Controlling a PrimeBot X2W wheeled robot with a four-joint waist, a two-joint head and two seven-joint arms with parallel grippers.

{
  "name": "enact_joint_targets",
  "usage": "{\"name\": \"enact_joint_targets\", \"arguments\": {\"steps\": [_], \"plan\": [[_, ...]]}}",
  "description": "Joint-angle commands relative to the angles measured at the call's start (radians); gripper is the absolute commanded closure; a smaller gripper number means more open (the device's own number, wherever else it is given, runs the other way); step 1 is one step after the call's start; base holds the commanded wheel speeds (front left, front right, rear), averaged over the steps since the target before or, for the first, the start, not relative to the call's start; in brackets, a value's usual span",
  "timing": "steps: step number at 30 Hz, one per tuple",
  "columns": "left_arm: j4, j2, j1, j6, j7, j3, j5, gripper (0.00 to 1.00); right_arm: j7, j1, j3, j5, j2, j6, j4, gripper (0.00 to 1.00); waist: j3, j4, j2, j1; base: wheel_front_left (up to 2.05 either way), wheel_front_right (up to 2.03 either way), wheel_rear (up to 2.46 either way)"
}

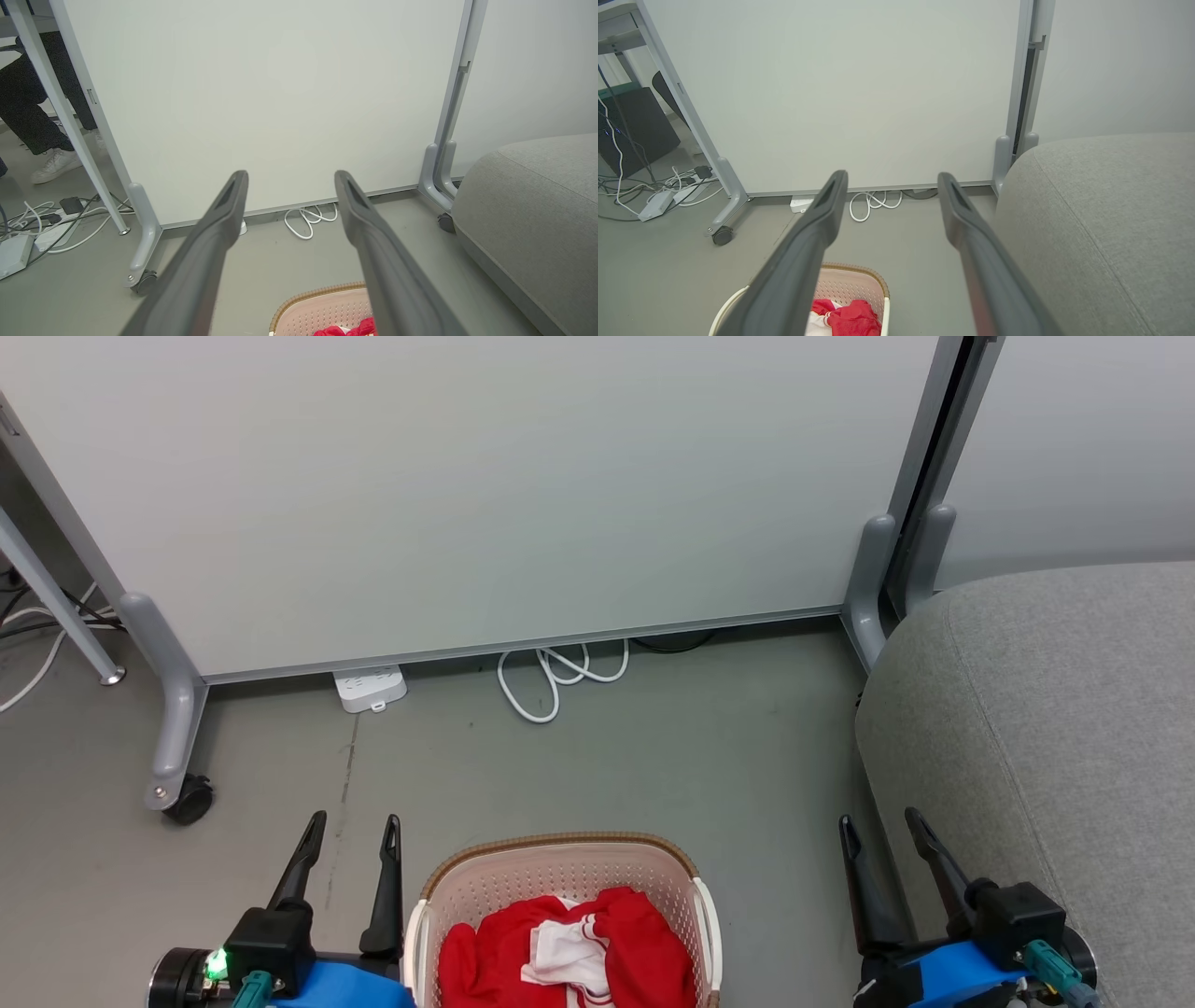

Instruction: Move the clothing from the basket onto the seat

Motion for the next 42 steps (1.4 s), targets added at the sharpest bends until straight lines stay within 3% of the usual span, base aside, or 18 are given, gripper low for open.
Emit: {"name": "enact_joint_targets", "arguments": {"steps": [1,16,26,42], "plan": [[0.002,0.006,-0.011,0.006,-0.003,0.0,-0.001,0.0,-0.005,-0.011,0.0,0.0,-0.003,0.0,0.003,0.0,-0.001,0.0,0.0,0.0,0.0,0.0,0.0],[0.015,0.006,-0.007,-0.006,-0.003,0.007,-0.013,0.0,-0.005,-0.013,0.002,0.007,-0.003,0.0,0.014,0.0,-0.002,-0.002,0.0,0.0,0.0,0.0,0.0],[0.066,0.005,-0.057,-0.043,-0.003,-0.035,-0.034,0.0,-0.005,-0.029,0.006,0.012,-0.003,0.0,0.019,0.0,0.023,-0.017,0.0,0.0,0.0,0.0,0.0],[0.319,0.023,-0.35,-0.112,-0.003,-0.137,0.0,0.0,-0.004,-0.145,0.003,-0.004,-0.003,0.0,-0.022,0.0,0.246,-0.097,0.0,0.0,0.0,0.0,0.0]]}}
